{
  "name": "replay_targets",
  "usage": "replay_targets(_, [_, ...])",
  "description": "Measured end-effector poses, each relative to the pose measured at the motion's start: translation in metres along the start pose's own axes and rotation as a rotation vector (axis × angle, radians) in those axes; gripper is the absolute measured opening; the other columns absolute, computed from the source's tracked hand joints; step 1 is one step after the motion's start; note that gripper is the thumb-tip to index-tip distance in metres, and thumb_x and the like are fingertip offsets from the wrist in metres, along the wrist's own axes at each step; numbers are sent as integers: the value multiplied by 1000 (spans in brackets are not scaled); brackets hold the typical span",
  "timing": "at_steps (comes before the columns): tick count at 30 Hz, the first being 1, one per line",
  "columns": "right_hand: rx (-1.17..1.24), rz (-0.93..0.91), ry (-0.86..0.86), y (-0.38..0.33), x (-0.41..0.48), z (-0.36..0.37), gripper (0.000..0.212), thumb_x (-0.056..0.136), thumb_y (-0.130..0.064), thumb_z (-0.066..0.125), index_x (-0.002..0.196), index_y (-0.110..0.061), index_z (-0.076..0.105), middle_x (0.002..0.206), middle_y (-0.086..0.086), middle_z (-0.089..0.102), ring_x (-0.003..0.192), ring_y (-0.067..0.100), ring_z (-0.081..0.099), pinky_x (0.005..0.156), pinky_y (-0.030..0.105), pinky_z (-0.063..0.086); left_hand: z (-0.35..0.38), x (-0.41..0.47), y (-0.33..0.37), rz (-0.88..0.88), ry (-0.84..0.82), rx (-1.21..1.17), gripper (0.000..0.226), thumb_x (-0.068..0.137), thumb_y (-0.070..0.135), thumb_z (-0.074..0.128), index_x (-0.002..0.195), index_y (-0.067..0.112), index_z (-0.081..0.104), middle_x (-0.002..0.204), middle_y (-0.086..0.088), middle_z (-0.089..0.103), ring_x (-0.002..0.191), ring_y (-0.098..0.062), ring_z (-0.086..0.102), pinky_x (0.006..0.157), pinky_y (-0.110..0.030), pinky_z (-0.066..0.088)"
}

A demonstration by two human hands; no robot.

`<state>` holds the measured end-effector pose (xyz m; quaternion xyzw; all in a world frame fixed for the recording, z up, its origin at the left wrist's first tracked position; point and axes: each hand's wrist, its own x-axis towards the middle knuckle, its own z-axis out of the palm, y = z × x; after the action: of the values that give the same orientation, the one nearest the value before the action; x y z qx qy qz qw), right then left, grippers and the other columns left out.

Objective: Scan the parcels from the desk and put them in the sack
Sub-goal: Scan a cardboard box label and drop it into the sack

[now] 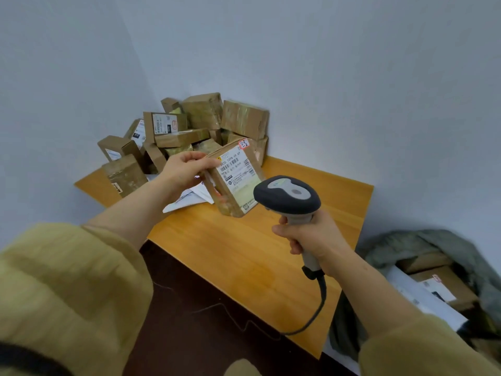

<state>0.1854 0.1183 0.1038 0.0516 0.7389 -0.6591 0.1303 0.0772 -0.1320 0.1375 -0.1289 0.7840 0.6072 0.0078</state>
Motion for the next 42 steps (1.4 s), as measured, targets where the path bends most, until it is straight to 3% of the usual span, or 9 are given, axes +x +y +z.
replay_targets(6, [-49, -32, 1, -16, -12, 6, 15, 80, -7, 72, 74, -11, 59, 52, 4, 50, 43, 12, 44, 53, 28, 47, -4, 1, 1, 38, 3, 20, 57, 71, 22, 82, 121, 12, 57, 112, -4, 64, 96, -12, 64, 67, -20, 51])
replay_targets(15, [-84, -49, 13, -22, -20, 6, 14, 81, -8, 72, 76, -11, 59, 53, 5, 51, 43, 12, 45, 53, 28, 48, -2, 5, 3, 59, -23, 57, 61, 66, 27, 86, 119, 14, 59, 112, -4, 66, 102, -18, 64, 93, -37, 53])
replay_targets(21, [-73, -49, 28, -24, -22, 2, 15, 81, -7, 71, 75, -10, 59, 54, 6, 50, 45, 14, 45, 53, 28, 46, 4, 3, 8, 88, -42, 38, 50, 69, 23, 84, 112, 16, 60, 110, -4, 66, 94, -14, 66, 74, -25, 54])
replay_targets(25, [-72, -48, 32, -24, -22, 0, 15, 81, -6, 71, 75, -10, 59, 54, 7, 50, 45, 15, 44, 53, 29, 46, 6, 4, 8, 84, -49, 36, 35, 70, 21, 83, 97, 21, 61, 110, -5, 67, 93, -14, 66, 78, -26, 55])
replay_targets(36, [-79, -64, 30, -24, -16, -3, 16, 81, -8, 72, 73, -12, 59, 50, 2, 51, 43, 14, 46, 54, 29, 47, 12, 19, 4, 82, -69, 60, 66, 67, 25, 85, 125, 11, 57, 116, -6, 64, 98, -15, 64, 71, -21, 51])
replay_targets(42, [-67, -70, 24, -21, -9, -6, 16, 81, -7, 71, 73, -11, 59, 51, 4, 52, 44, 15, 46, 56, 31, 48, 18, 29, 4, 87, -64, 67, 68, 67, 25, 85, 127, 10, 56, 115, -5, 64, 97, -12, 62, 70, -20, 50])
